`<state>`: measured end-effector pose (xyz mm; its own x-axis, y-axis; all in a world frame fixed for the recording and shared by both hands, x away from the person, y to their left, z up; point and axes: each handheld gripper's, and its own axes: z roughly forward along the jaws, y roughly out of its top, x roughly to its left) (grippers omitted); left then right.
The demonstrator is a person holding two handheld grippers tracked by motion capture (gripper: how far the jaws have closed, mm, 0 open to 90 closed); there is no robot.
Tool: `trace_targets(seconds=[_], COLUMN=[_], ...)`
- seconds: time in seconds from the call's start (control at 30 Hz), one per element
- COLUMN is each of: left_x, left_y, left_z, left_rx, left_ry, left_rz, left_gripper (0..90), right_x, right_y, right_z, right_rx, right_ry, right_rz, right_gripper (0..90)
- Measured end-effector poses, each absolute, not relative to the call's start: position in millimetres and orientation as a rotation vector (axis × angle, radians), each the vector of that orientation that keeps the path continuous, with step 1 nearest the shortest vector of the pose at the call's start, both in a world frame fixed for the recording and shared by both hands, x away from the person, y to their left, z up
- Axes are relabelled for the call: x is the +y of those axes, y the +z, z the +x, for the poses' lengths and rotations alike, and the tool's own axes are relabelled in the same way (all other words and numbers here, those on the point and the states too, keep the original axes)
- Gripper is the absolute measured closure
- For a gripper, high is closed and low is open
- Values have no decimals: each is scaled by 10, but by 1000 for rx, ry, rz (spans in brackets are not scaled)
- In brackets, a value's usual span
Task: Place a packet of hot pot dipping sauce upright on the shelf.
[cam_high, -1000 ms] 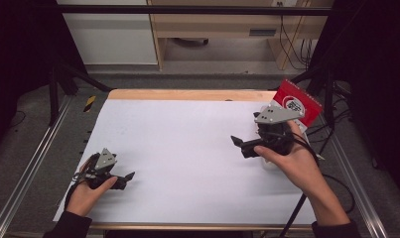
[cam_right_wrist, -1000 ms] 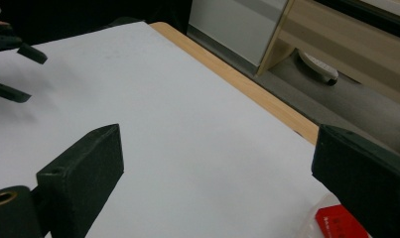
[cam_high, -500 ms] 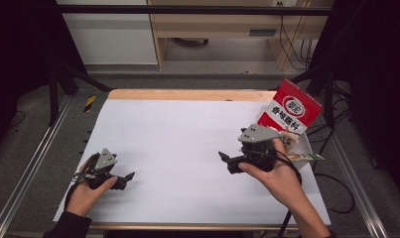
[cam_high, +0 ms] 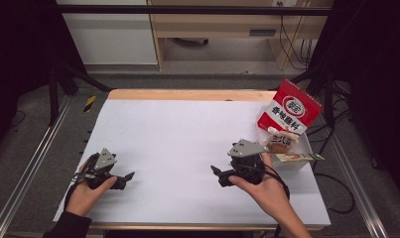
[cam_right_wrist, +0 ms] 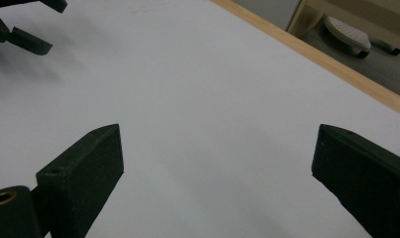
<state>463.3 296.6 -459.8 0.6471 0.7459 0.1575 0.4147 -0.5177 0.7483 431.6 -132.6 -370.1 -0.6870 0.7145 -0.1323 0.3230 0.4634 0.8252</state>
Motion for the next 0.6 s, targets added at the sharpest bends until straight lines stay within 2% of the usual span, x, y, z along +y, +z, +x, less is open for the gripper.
trace_targets(seconds=[0.6], left_x=[2968], left_y=[-4599], left_z=[4633], left_rx=[897], left_ry=[620], left_rz=[2175], left_gripper=[47], right_x=[-1145], right_y=[-4313], right_z=[4372], right_rx=[2326], right_ry=[1096], right_rz=[955], right_gripper=[74])
